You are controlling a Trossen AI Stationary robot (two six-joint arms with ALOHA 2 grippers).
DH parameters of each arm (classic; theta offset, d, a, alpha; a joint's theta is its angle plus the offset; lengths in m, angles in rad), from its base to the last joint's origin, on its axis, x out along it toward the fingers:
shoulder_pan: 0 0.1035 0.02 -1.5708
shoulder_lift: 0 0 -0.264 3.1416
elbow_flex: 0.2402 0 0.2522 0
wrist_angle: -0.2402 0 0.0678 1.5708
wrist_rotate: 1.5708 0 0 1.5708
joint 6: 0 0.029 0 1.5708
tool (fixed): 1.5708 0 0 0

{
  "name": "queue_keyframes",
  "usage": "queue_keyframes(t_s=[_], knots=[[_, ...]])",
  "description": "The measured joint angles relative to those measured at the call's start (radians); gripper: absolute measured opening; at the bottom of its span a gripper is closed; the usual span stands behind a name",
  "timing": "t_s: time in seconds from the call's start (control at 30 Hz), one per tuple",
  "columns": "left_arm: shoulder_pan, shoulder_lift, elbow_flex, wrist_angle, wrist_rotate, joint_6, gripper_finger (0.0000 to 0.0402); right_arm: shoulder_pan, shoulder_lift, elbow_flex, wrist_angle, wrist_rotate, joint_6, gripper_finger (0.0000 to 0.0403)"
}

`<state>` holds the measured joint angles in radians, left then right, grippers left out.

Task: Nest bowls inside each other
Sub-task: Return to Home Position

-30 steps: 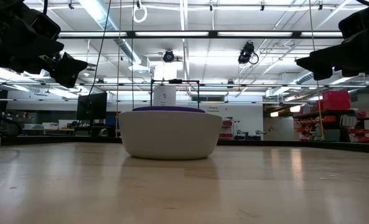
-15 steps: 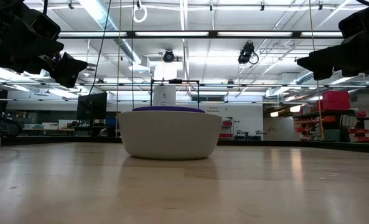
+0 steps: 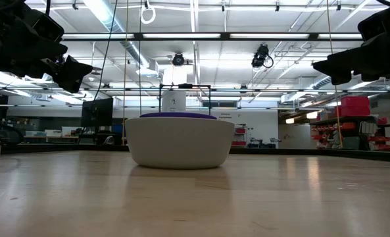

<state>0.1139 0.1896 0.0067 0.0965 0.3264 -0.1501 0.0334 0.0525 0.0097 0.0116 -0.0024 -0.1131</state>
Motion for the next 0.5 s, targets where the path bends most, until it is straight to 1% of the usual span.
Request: queue_keyframes(t_s=[0.5], knots=[[0.000, 0.000, 0.000, 0.000, 0.000, 0.000, 0.0275, 0.000, 0.000, 0.000, 0.000, 0.000, 0.000, 0.0228]])
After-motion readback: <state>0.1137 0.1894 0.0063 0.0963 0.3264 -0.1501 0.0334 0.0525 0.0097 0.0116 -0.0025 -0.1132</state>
